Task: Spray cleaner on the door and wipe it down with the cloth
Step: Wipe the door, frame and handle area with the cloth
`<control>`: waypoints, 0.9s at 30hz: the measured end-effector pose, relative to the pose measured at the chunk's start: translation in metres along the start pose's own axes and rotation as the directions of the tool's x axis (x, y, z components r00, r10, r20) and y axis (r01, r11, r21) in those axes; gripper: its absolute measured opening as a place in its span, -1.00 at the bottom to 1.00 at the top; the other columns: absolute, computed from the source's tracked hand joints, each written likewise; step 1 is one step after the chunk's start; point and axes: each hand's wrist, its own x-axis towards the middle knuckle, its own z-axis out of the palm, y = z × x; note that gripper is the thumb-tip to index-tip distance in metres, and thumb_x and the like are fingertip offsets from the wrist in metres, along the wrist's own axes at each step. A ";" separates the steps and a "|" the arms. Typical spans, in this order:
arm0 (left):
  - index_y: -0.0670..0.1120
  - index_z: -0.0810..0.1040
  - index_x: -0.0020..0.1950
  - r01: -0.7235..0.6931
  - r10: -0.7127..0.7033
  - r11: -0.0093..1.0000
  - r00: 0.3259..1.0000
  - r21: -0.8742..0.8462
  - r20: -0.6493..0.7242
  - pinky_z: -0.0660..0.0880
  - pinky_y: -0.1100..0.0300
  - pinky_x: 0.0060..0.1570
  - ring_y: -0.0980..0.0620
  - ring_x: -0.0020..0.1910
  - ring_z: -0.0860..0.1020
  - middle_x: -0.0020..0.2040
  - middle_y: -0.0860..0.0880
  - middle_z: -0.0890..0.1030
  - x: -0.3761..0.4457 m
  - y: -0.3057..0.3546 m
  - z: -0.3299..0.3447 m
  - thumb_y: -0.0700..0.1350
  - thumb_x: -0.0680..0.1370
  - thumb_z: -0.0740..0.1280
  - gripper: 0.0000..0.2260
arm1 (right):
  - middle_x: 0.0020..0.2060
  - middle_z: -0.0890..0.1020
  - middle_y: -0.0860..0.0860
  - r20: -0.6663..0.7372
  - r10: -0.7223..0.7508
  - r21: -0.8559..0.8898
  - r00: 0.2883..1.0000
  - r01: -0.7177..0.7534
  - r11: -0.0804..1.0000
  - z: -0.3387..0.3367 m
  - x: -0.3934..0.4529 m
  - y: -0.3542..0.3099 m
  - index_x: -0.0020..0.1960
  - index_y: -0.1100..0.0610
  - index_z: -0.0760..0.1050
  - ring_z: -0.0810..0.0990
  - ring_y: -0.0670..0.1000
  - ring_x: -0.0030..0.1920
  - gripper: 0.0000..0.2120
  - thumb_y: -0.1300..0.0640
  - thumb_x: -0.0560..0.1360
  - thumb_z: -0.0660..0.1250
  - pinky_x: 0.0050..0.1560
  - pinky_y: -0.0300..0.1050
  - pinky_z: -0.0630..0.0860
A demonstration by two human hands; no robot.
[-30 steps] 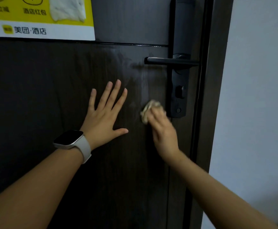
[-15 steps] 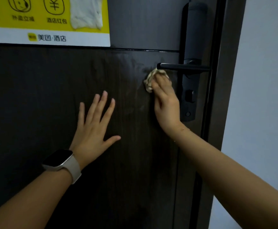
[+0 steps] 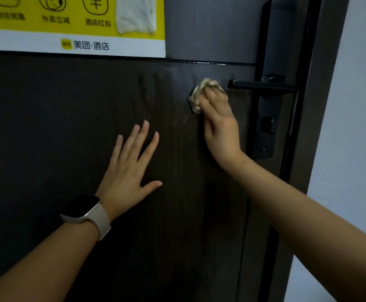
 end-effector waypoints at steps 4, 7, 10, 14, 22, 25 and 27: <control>-0.05 -0.06 0.60 0.090 -0.088 0.995 0.995 0.049 -0.044 -0.32 -0.06 0.48 -0.08 0.57 -0.19 0.59 -0.10 -0.20 -0.030 -0.009 0.013 0.22 0.36 0.45 0.00 | 0.37 0.44 0.22 0.014 -0.107 0.003 0.994 0.107 0.994 0.022 -0.020 -0.025 0.37 0.24 0.44 0.30 0.18 0.44 -0.60 0.32 0.54 0.17 0.52 0.03 0.10; -0.04 -0.05 0.59 0.152 -0.151 0.988 0.988 0.041 -0.035 -0.23 -0.13 0.49 -0.08 0.57 -0.19 0.59 -0.11 -0.19 -0.053 -0.010 0.031 0.19 0.34 0.49 0.02 | 0.35 0.47 0.18 0.264 -0.316 0.077 0.911 0.307 0.949 0.034 -0.101 -0.034 0.35 0.21 0.45 0.31 0.12 0.43 -0.60 0.33 0.51 0.26 0.52 -0.02 0.09; -0.04 -0.04 0.59 0.167 -0.166 0.985 0.986 0.038 -0.031 -0.10 -0.23 0.47 -0.08 0.56 -0.19 0.59 -0.11 -0.18 -0.063 -0.008 0.041 0.14 0.39 0.46 -0.05 | 0.42 0.40 0.10 0.540 -0.460 0.193 0.705 0.428 0.883 0.041 -0.174 -0.029 0.42 0.14 0.38 0.24 0.07 0.48 -0.50 0.30 0.50 0.31 0.45 0.11 0.25; -0.01 -0.09 0.59 0.153 -0.153 0.988 0.988 0.013 0.001 -0.16 -0.18 0.47 -0.05 0.56 -0.25 0.59 -0.07 -0.23 -0.062 -0.013 0.040 0.16 0.42 0.40 -0.08 | 0.40 0.44 0.11 0.520 -0.500 0.184 0.693 0.480 0.858 0.033 -0.153 -0.018 0.40 0.13 0.41 0.33 0.10 0.44 -0.51 0.32 0.48 0.32 0.45 0.06 0.25; -0.04 -0.08 0.60 0.131 -0.130 0.991 0.990 0.012 -0.046 -0.23 -0.16 0.46 -0.07 0.54 -0.27 0.57 -0.10 -0.22 -0.063 -0.012 0.045 0.15 0.45 0.39 -0.10 | 0.32 0.49 0.19 0.191 -0.209 0.096 0.959 0.194 0.976 0.056 -0.149 -0.046 0.33 0.23 0.47 0.37 0.15 0.40 -0.66 0.30 0.59 0.14 0.49 0.04 0.18; -0.04 -0.10 0.59 0.129 -0.128 0.992 0.991 0.013 -0.044 -0.25 -0.15 0.46 -0.08 0.53 -0.27 0.58 -0.15 -0.20 -0.063 -0.012 0.044 0.12 0.47 0.39 -0.12 | 0.34 0.49 0.13 0.476 -0.335 0.285 0.813 0.218 0.933 0.074 -0.254 -0.051 0.32 0.18 0.50 0.35 0.06 0.43 -0.67 0.19 0.66 0.08 0.46 -0.02 0.23; -0.03 -0.09 0.59 0.141 -0.141 0.990 0.989 -0.004 -0.043 -0.23 -0.16 0.47 -0.09 0.53 -0.27 0.58 -0.16 -0.20 -0.072 -0.007 0.048 0.09 0.48 0.38 -0.14 | 0.36 0.47 0.05 0.640 -0.343 0.349 0.688 0.138 0.927 0.079 -0.318 -0.049 0.33 0.16 0.50 0.22 -0.13 0.49 -0.64 0.09 0.69 0.03 0.43 -0.10 0.26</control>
